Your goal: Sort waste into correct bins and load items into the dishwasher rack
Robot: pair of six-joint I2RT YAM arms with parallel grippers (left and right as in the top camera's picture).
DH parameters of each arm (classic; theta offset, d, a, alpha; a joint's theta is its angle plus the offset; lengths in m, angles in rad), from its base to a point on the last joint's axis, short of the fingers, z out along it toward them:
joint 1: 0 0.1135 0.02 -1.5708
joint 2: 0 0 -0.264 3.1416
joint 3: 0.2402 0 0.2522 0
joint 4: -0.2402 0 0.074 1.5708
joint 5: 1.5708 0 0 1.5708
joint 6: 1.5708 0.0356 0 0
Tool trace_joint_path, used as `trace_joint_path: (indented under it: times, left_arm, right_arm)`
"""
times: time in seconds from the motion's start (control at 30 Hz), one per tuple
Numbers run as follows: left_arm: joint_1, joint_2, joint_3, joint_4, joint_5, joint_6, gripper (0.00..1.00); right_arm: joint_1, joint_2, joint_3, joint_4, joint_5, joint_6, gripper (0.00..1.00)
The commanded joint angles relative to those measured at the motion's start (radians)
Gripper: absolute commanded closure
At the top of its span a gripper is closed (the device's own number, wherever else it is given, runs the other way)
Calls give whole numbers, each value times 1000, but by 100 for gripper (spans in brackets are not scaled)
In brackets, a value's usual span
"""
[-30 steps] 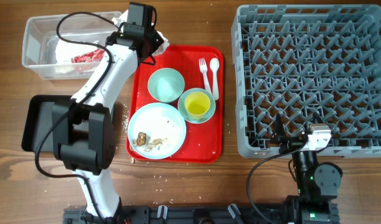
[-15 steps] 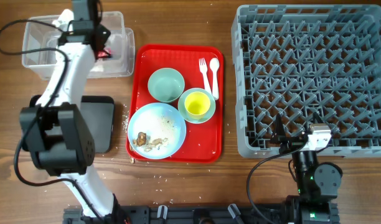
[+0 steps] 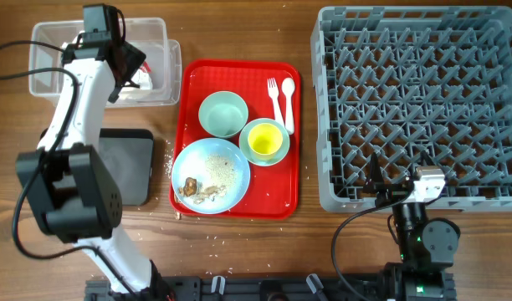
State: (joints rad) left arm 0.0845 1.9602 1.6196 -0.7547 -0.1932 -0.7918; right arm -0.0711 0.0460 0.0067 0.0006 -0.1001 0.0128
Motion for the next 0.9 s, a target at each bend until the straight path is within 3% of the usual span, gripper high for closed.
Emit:
trace_joint_path:
  times: [0.0,0.2,0.37,0.53,0.7,0.87]
  left_arm:
    - [-5,-142,2,2,55,2,12]
    - [-14,-224,2,-68,82,3,11]
    - [-89,-227,2,-163,266,91,10]
    - [-248,-227,2,-198,249,160,6]
    - [-422,-219,2,-266,66,153,4]
    - [-447,-216,0,-372,60,24,3]
  right_arm:
    - [-5,-3,-1,4,9,-10,0]
    - [-5,-3,-1,5,9,-10,0]
    - [-5,-3,-1,5,9,-10,0]
    - [-5,4,-1,4,9,-10,0]
    - [-5,10,-1,4,9,-10,0]
    - [-5,10,-1,5,9,-10,0]
